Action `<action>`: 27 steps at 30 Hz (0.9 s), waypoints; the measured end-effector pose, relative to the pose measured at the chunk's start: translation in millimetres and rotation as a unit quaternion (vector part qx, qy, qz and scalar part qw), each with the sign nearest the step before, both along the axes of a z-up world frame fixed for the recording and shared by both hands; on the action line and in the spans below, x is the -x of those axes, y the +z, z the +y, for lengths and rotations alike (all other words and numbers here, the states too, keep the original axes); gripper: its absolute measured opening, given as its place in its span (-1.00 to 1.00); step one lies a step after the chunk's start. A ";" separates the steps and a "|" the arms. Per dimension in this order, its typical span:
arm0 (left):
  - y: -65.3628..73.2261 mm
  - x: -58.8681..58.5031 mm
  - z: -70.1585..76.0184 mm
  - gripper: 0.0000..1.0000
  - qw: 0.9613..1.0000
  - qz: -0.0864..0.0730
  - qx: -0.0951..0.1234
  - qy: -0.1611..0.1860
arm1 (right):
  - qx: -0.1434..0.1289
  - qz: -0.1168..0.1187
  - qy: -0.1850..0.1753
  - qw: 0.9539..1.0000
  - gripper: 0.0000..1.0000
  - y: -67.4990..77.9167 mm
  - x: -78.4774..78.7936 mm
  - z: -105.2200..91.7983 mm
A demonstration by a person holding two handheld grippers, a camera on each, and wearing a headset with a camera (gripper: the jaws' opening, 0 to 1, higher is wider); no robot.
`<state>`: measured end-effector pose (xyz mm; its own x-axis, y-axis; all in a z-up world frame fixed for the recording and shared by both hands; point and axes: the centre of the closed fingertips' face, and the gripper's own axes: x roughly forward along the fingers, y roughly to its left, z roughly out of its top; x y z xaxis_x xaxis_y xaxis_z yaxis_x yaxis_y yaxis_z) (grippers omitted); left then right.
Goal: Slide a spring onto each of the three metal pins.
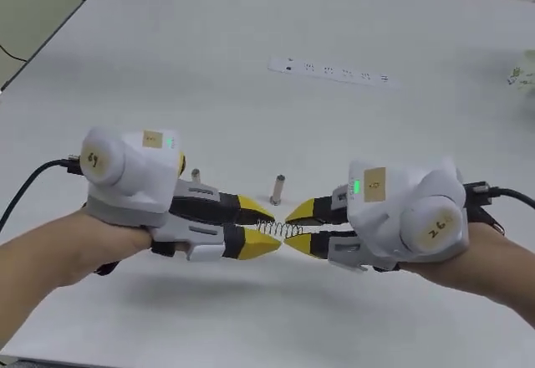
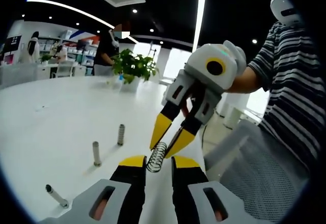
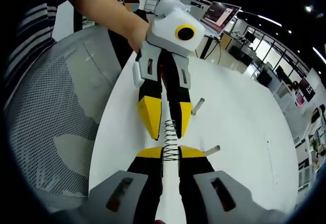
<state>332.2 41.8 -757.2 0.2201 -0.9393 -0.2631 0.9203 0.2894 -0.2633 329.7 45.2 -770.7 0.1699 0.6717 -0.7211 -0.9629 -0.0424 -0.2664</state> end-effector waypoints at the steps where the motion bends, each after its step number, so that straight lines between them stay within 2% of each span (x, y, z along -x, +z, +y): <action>1: 0.4 -0.3 -0.5 -0.80 1.000 0.000 0.001 0.001 | 0.000 -0.001 0.001 1.000 -0.84 0.5 0.1 -0.4; 7: 0.7 -1.3 -1.5 -0.90 1.000 -0.005 0.001 0.001 | -0.002 0.000 0.004 1.000 -0.84 2.3 2.0 -1.7; 27: 6.6 2.2 -3.3 -0.96 1.000 -0.018 0.007 -0.014 | -0.008 0.005 0.002 1.000 -0.84 4.4 2.0 -3.5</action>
<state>330.0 38.5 -750.6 0.2023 -0.9487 -0.2429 0.9373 0.2595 -0.2327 327.7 41.7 -766.3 0.1608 0.6843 -0.7113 -0.9653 -0.0410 -0.2578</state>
